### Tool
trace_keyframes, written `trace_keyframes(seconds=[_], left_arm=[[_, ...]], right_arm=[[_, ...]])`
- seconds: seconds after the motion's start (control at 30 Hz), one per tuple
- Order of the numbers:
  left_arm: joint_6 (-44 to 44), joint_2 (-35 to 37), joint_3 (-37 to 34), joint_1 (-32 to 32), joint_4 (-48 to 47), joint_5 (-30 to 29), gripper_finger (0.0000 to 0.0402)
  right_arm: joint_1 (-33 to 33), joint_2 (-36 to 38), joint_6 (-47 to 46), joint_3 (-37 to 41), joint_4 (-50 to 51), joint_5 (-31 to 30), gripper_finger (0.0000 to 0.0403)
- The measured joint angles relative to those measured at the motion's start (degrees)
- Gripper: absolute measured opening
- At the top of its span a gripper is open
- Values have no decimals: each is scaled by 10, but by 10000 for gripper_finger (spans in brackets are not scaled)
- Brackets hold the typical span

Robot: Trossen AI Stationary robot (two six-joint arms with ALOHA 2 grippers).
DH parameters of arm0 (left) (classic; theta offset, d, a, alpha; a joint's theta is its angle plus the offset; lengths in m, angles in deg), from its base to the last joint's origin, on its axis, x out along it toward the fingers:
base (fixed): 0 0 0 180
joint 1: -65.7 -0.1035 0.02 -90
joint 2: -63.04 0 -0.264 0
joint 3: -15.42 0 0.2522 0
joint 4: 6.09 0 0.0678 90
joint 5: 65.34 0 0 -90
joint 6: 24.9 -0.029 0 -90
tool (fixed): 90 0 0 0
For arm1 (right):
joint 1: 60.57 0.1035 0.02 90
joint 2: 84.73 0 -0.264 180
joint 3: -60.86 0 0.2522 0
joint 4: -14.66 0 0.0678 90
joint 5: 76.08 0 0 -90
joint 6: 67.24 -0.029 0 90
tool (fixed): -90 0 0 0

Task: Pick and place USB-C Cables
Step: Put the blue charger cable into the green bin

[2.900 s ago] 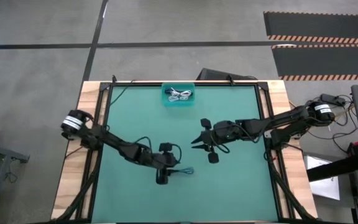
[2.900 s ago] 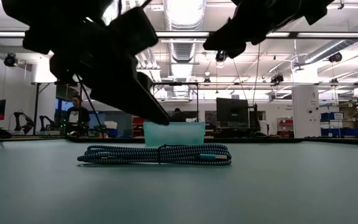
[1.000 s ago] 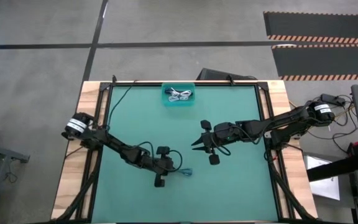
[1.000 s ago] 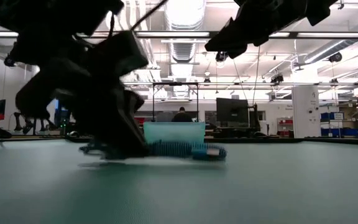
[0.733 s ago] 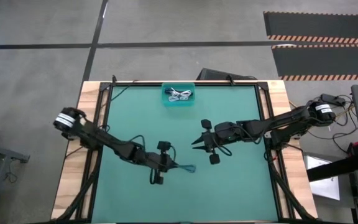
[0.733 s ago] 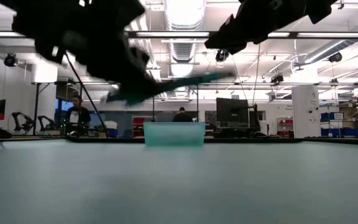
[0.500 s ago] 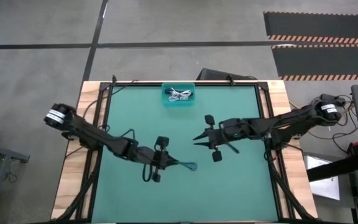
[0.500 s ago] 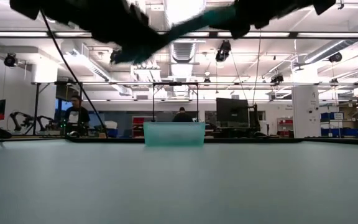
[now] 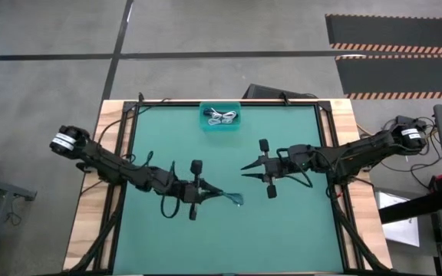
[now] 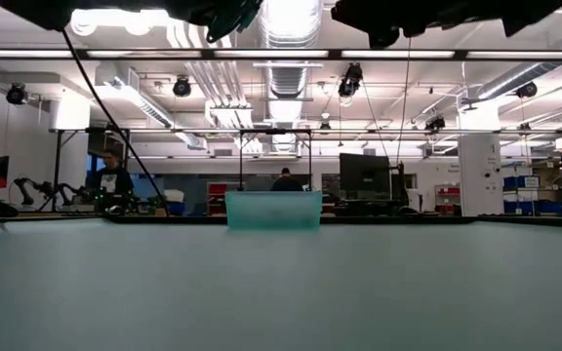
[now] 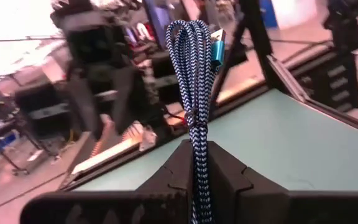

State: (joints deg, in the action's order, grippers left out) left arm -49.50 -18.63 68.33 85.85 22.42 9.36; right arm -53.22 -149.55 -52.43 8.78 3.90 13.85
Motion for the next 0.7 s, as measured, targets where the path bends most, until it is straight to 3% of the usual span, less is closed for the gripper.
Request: trace_keyframes(seconds=[0.33, 0.7], left_arm=[[0, 0, -56, -33, 172, 0, 12], [2, 0, -72, -54, 188, 0, 12]], right_arm=[[0, -30, 4, 82, -223, 1, 68], [-1, -114, 4, 76, -367, 4, 68]])
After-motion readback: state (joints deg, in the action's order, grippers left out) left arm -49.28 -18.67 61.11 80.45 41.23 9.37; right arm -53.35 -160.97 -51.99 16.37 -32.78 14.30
